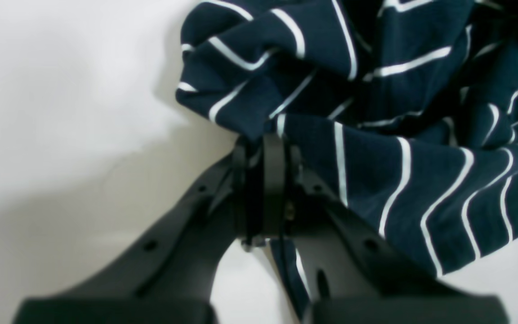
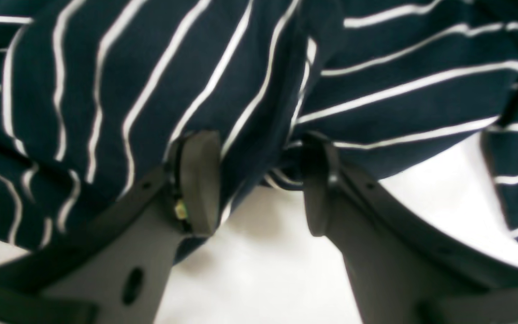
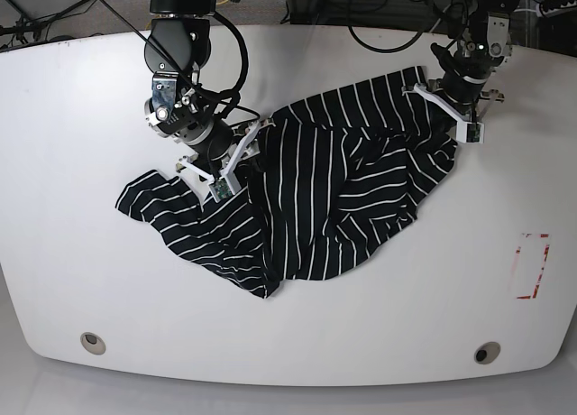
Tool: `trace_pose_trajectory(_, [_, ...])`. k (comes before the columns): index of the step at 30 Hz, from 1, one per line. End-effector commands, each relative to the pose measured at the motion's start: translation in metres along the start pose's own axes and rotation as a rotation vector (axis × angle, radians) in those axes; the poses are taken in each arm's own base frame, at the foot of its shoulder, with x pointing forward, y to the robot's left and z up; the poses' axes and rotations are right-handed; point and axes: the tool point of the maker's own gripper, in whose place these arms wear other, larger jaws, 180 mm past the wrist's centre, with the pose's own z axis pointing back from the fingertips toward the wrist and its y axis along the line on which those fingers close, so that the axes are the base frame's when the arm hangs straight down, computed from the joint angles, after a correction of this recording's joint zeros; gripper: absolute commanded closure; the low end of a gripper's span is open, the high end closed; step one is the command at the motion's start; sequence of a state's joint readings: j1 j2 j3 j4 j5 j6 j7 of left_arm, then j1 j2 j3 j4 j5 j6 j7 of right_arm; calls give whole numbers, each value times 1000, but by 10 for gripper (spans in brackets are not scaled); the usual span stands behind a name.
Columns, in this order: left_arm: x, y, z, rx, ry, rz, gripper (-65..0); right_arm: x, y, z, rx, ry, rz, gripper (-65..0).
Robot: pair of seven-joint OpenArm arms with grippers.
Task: Fold the T-shirt properly
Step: 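Grasp the shirt edge with the left gripper and lift with both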
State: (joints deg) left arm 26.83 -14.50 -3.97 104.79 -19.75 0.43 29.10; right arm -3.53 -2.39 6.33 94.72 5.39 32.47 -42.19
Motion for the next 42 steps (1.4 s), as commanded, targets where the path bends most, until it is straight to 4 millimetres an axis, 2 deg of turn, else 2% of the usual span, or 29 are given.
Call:
trace_pose_trajectory(1, [11,0,2,-2,-40,-13,0,16,0,-5,14,-50,-5,-244])
trace_pose_trajectory(2, [11,0,2,-2,-40,-13,0,14,0,-7,18,-43,-11,-239])
trace_pose_trajectory(5, [11,0,2,-2,-40,-13,0,29,3,-12,26,-81,-22,-216])
trace_pose_trajectory(11, [11,0,2,-2,-40,-13,0,35,5,-21,45,-90,-33,-185])
trace_pose_trajectory(12, [11,0,2,-2,-40,-13,0,37,5,-22,45,-94,-32,-157])
trace_pose_trajectory(15, [12,1,2,-1,-41,-12,0,42,11,-22,53,-105,-36,-13])
trace_pose_trajectory(16, [12,1,2,0,-41,-12,0,46,12,-21,54,-114,-35,0])
trace_pose_trajectory(23, [15,3,3,3,-49,-13,0,52,13,3,17,-138,5,0])
trace_pose_trajectory(25, [18,10,5,22,-59,-9,0,57,14,12,6,-160,18,0])
trace_pose_trajectory(35, [72,66,33,173,-209,-6,0,62,11,54,-60,-215,90,0])
trace_pose_trajectory(37, [85,71,37,179,-233,-46,0,65,11,58,-69,-225,100,0])
trace_pose_trajectory(39, [102,73,39,179,-264,-80,0,67,1,64,-99,-233,102,0])
trace_pose_trajectory(42, [113,71,42,174,-292,-96,0,66,-9,69,-125,-234,98,0])
